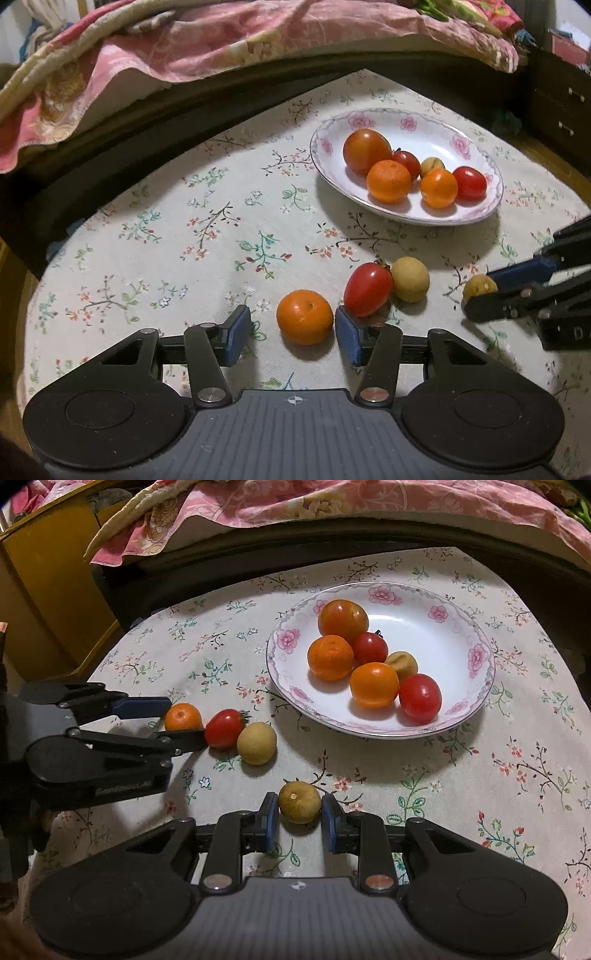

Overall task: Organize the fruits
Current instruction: 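Grasp another orange tangerine with the left tool while the right tool holds the tan fruit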

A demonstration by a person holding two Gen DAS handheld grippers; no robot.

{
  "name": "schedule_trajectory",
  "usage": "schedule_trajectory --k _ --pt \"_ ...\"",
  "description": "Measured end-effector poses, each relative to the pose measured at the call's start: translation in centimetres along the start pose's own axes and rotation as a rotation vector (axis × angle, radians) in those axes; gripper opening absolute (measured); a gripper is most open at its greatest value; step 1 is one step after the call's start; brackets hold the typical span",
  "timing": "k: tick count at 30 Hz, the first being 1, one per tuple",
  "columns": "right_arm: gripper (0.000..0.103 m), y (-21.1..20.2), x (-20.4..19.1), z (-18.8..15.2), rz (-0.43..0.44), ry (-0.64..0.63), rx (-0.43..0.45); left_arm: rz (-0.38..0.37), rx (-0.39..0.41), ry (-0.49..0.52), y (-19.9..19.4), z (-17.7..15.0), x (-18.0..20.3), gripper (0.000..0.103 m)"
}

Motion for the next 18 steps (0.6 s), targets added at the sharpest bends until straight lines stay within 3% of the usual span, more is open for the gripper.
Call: schedule_trajectory --k 2,7,18 --pt "0.029 -0.1 0.0 0.0 -0.001 0.001 0.000 -0.004 0.003 -0.011 0.1 0.2 0.0 0.058" --pt "0.029 -0.2 0.1 0.0 -0.001 0.001 0.001 -0.014 0.003 -0.019 0.3 0.3 0.7 0.041" --pt "0.029 -1.3 -0.3 -0.2 0.021 -0.028 0.014 -0.057 -0.039 -0.005 -1.7 -1.2 2.9 0.040"
Point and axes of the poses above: each gripper's, at about its wrist camera, not at the fingertips, and y roughly the way its jaws point, x to its right, z to its top, the point moved 9 cm from there along y, roughly the way its jaws point, and after that the axes turned 13 degrees about -z, right-handed, at the moved point
